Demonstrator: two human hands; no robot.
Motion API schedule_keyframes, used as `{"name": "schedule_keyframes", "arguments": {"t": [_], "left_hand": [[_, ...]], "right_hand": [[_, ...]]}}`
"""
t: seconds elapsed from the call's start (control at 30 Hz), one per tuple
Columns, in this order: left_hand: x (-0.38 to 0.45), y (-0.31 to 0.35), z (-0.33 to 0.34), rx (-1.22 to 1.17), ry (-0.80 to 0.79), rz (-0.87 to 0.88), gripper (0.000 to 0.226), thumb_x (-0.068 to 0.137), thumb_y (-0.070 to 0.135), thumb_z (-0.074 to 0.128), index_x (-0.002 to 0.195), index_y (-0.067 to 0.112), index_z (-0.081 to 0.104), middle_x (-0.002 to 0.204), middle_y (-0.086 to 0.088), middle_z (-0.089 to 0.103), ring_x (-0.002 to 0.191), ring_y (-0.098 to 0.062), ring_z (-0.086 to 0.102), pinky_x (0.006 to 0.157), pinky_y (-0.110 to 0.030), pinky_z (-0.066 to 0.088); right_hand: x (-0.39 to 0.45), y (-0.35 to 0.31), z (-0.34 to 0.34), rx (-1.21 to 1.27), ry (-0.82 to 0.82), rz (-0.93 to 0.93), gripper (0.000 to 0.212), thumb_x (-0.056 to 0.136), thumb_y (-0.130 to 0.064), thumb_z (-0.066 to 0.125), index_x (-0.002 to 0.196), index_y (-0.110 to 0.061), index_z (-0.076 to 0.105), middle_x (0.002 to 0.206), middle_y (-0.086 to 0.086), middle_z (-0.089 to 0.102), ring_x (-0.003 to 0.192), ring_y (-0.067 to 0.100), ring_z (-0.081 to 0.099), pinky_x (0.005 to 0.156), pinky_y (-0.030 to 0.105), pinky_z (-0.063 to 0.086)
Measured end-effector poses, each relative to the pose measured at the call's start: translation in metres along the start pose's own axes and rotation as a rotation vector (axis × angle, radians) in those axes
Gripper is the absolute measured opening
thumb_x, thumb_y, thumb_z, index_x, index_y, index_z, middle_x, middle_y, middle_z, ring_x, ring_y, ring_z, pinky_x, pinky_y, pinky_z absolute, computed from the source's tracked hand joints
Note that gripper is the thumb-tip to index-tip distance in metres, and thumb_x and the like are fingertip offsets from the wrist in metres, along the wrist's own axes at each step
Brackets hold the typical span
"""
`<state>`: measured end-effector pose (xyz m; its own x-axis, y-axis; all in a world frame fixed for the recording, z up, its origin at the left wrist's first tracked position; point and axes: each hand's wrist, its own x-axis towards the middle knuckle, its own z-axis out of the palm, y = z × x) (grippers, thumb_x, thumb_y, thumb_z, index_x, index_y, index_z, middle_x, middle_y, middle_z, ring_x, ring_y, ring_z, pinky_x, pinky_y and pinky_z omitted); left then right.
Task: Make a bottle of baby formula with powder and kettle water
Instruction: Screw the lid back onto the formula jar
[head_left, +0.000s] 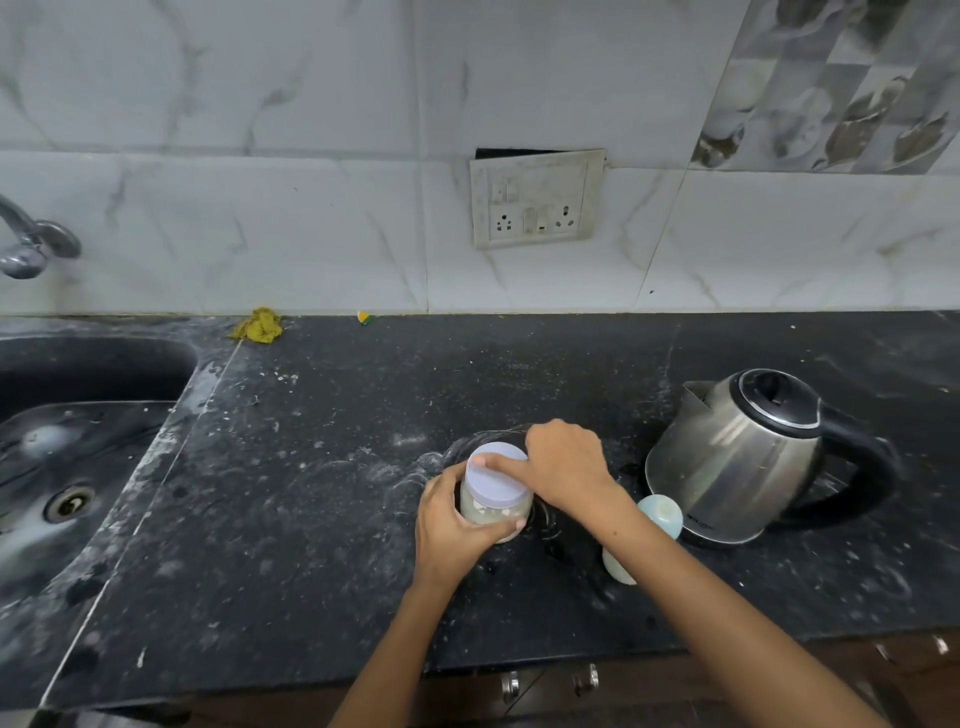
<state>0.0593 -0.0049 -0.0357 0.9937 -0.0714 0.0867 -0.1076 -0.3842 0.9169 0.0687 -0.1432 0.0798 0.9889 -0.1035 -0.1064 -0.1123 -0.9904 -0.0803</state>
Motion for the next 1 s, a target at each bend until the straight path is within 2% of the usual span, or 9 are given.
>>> {"name": "schedule_keyframes", "arguments": {"t": [0.03,0.1,0.2,0.27,0.37,0.43,0.53,0.73,1.0], "left_hand": [[0.0,-0.001,0.0,0.004,-0.002,0.0,0.078,0.045,0.051,0.086,0.116,0.033,0.057,0.111,0.018,0.059,0.106,0.001,0.052,0.083,-0.017,0.043],[0.001,-0.002,0.001,0.004,-0.003,-0.006,0.081,0.045,0.051,0.086,0.118,0.032,0.056,0.113,0.015,0.059,0.107,-0.002,0.053,0.084,-0.021,0.046],[0.0,-0.002,0.001,0.008,0.011,0.008,0.08,0.046,0.051,0.085,0.118,0.031,0.057,0.112,0.016,0.06,0.106,-0.003,0.053,0.085,-0.025,0.048],[0.001,-0.001,0.001,0.007,0.005,0.003,0.079,0.047,0.049,0.086,0.118,0.031,0.057,0.112,0.017,0.059,0.106,-0.002,0.052,0.084,-0.023,0.045],[0.0,-0.001,0.0,0.009,-0.004,-0.002,0.076,0.047,0.048,0.086,0.116,0.033,0.056,0.113,0.018,0.057,0.108,0.002,0.05,0.083,-0.02,0.043],[0.001,-0.001,0.0,0.012,-0.013,-0.01,0.079,0.046,0.05,0.085,0.118,0.033,0.056,0.115,0.016,0.056,0.109,0.001,0.05,0.085,-0.023,0.046],[0.0,-0.001,0.0,0.021,-0.001,-0.007,0.082,0.044,0.052,0.083,0.119,0.031,0.056,0.113,0.019,0.055,0.109,-0.005,0.052,0.088,-0.027,0.047],[-0.003,0.003,-0.001,0.043,0.014,-0.023,0.084,0.045,0.052,0.086,0.12,0.029,0.056,0.114,0.016,0.057,0.11,-0.004,0.05,0.09,-0.028,0.046],[-0.004,0.005,-0.002,0.095,0.011,-0.011,0.086,0.046,0.06,0.072,0.123,0.027,0.056,0.116,0.011,0.06,0.112,-0.011,0.051,0.092,-0.03,0.044]], "right_hand": [[0.0,0.005,0.001,0.05,-0.003,-0.022,0.065,0.075,-0.078,0.054,0.068,-0.013,0.053,0.072,0.001,0.057,0.067,0.021,0.057,0.055,0.029,0.037],[-0.002,0.011,0.007,0.152,-0.085,-0.154,0.059,0.073,-0.062,0.069,0.111,-0.018,0.061,0.114,0.003,0.06,0.104,0.023,0.06,0.078,0.033,0.046],[-0.005,0.01,0.015,0.243,-0.249,-0.278,0.074,0.076,-0.039,0.075,0.143,-0.023,0.046,0.15,0.003,0.038,0.135,0.024,0.041,0.105,0.036,0.037],[-0.006,0.004,0.014,0.147,-0.145,-0.195,0.066,0.078,-0.05,0.072,0.132,-0.017,0.056,0.134,0.008,0.05,0.119,0.03,0.054,0.093,0.036,0.044],[-0.006,0.0,0.007,0.042,0.031,-0.095,0.071,0.071,-0.078,0.058,0.091,-0.01,0.063,0.096,0.006,0.062,0.087,0.026,0.062,0.068,0.033,0.042],[-0.005,0.004,0.009,0.137,-0.011,-0.157,0.069,0.07,-0.074,0.063,0.104,-0.013,0.065,0.113,0.004,0.059,0.101,0.023,0.058,0.078,0.035,0.047],[-0.004,0.009,0.014,0.196,-0.225,-0.297,0.072,0.075,-0.042,0.074,0.14,-0.024,0.05,0.155,0.001,0.033,0.138,0.023,0.037,0.108,0.038,0.037],[-0.002,-0.003,0.015,0.103,-0.08,-0.222,0.071,0.071,-0.042,0.079,0.135,-0.024,0.056,0.125,0.009,0.051,0.113,0.03,0.054,0.091,0.036,0.046],[-0.023,0.003,0.038,0.203,0.064,-0.108,0.063,0.079,-0.049,0.07,0.132,-0.016,0.059,0.128,0.008,0.051,0.117,0.026,0.051,0.092,0.033,0.046]]}}
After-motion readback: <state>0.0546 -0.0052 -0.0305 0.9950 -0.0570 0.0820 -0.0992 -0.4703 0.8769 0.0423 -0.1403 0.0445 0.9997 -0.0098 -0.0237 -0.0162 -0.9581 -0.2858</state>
